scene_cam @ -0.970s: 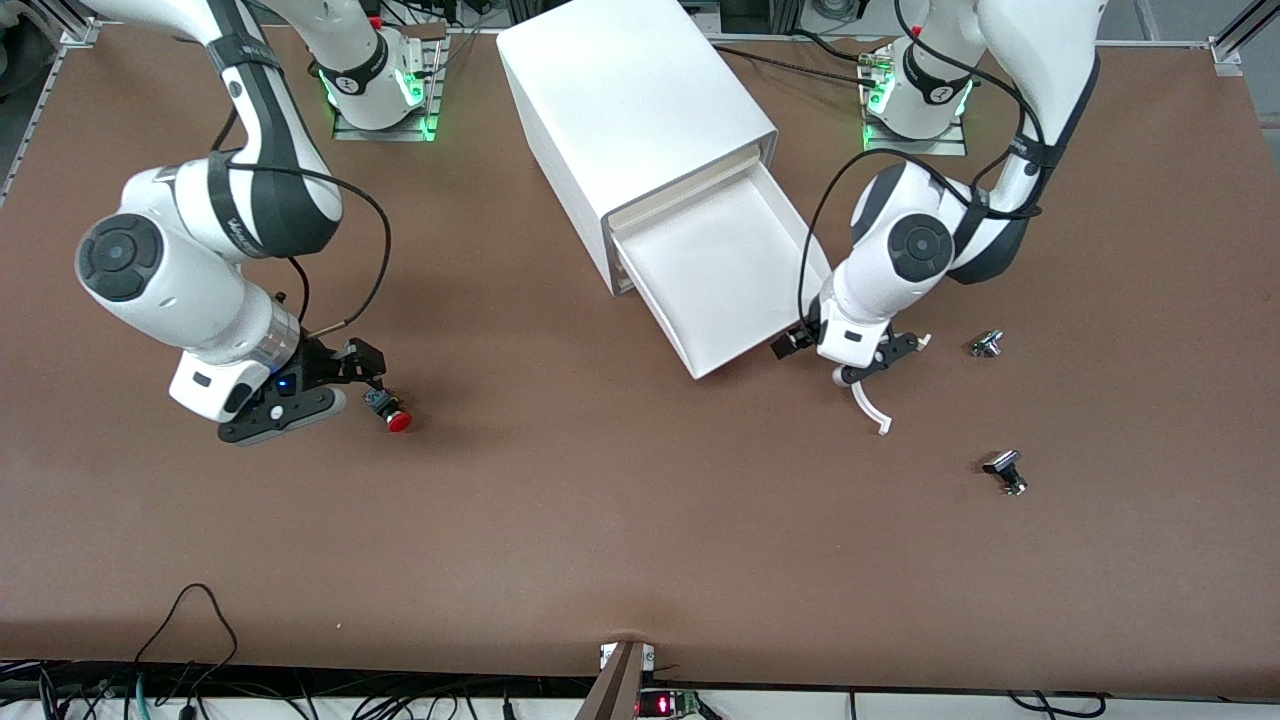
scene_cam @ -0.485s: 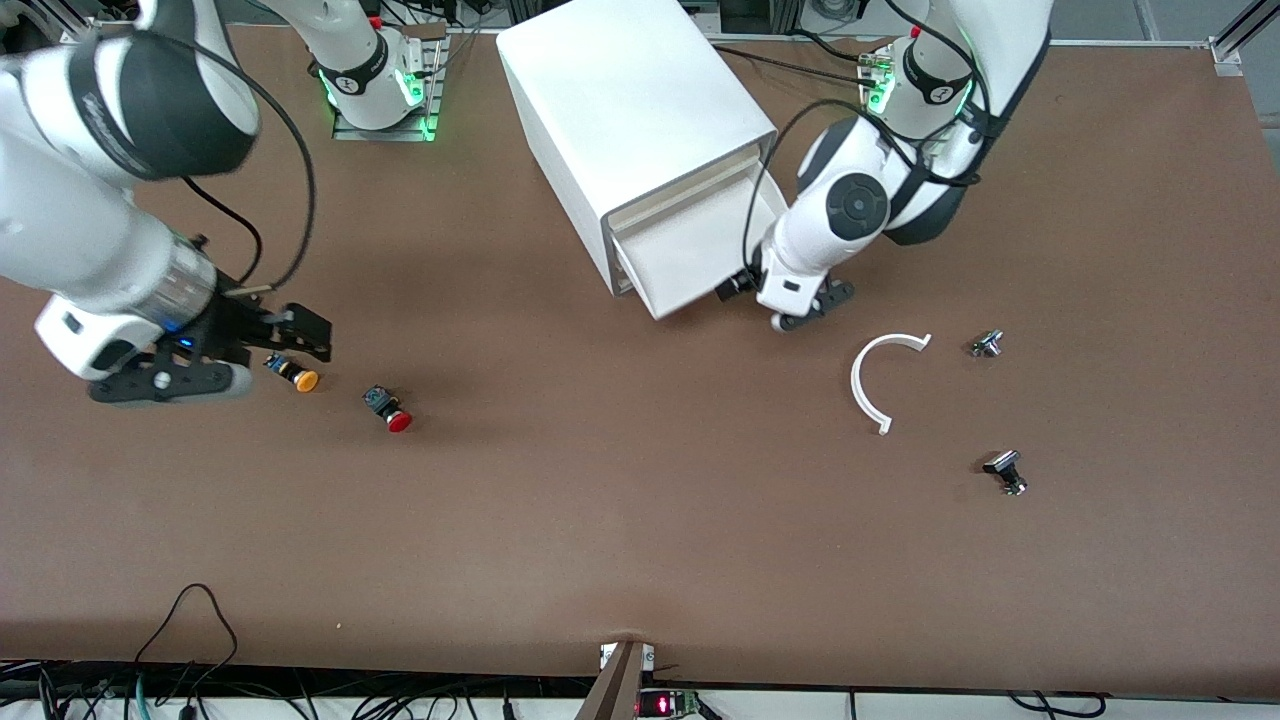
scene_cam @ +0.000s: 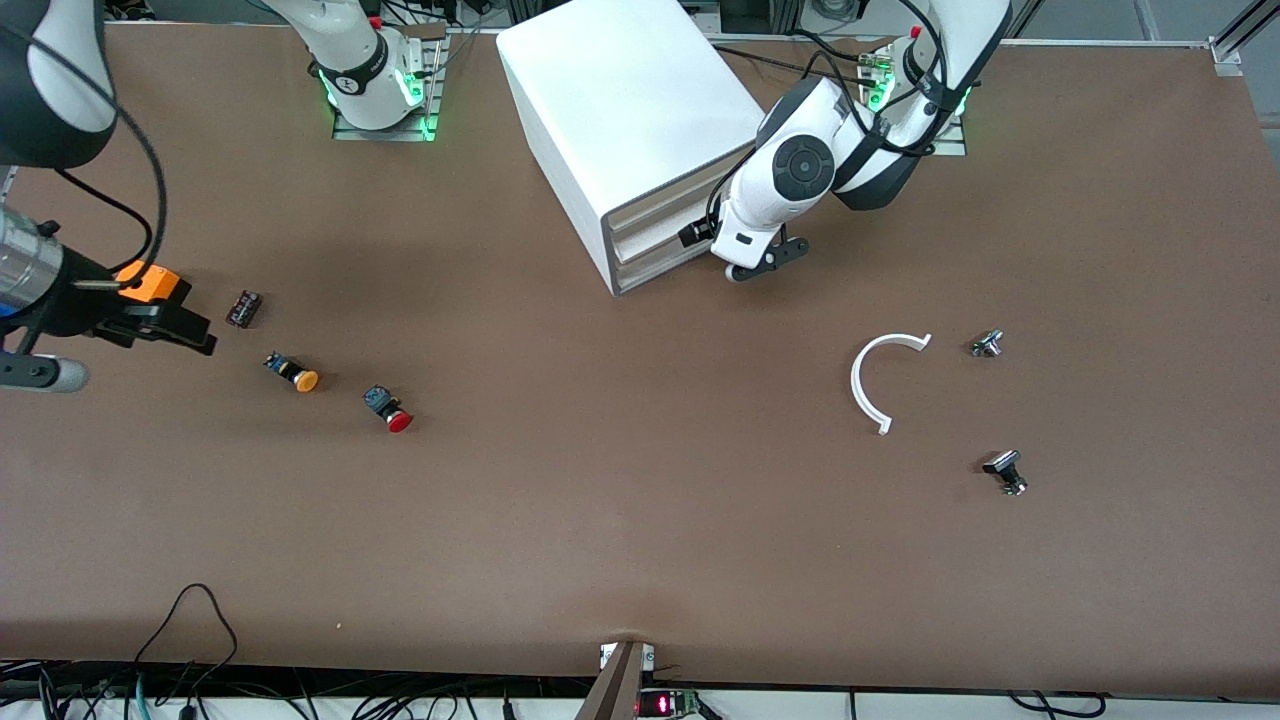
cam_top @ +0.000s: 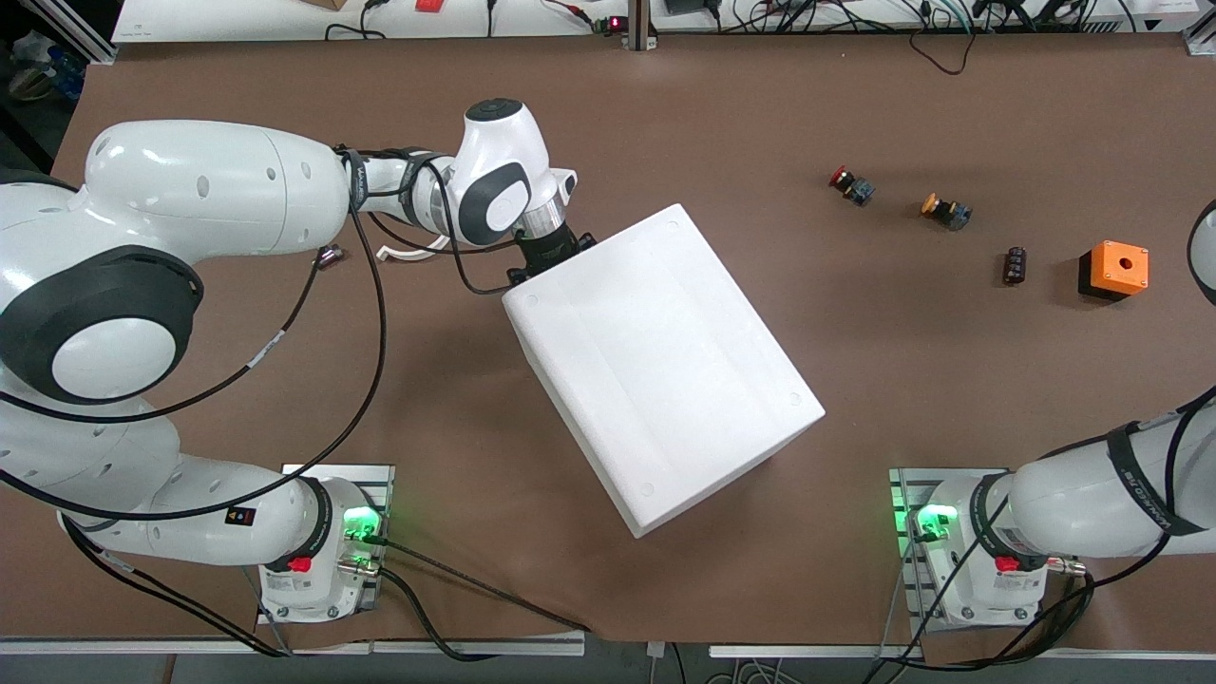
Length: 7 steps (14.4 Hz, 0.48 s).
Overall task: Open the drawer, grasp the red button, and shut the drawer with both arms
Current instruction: 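Push the drawer shut with the left gripper while the right gripper retracts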
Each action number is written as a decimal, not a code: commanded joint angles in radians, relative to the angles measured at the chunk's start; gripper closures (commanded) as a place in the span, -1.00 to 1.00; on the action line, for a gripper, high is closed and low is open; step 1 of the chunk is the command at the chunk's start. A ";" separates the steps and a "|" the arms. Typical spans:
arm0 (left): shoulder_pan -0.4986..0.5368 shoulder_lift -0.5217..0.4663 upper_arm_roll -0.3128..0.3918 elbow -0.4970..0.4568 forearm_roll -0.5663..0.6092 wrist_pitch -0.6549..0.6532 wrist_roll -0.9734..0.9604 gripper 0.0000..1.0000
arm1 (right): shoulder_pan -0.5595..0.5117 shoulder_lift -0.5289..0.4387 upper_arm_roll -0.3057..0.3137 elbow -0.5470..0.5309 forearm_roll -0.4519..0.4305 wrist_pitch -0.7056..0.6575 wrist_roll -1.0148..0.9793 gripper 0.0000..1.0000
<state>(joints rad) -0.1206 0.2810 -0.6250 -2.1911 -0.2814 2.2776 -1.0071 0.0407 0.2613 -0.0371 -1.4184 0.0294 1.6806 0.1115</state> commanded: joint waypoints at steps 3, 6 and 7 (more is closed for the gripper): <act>0.006 -0.025 -0.041 -0.029 -0.027 -0.033 0.018 -1.00 | 0.004 -0.089 -0.017 -0.131 -0.008 0.001 -0.056 -1.00; 0.042 -0.025 -0.039 -0.029 -0.027 -0.032 0.018 -1.00 | 0.001 -0.151 -0.023 -0.218 -0.013 0.036 -0.081 -1.00; 0.051 -0.026 -0.038 -0.027 -0.025 -0.026 0.018 -0.99 | 0.001 -0.183 -0.024 -0.259 -0.022 0.039 -0.087 -1.00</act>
<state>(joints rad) -0.1067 0.2810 -0.6501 -2.2016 -0.2814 2.2587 -1.0064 0.0406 0.1775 -0.0546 -1.5568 0.0241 1.6856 0.0563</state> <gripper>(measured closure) 0.000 0.000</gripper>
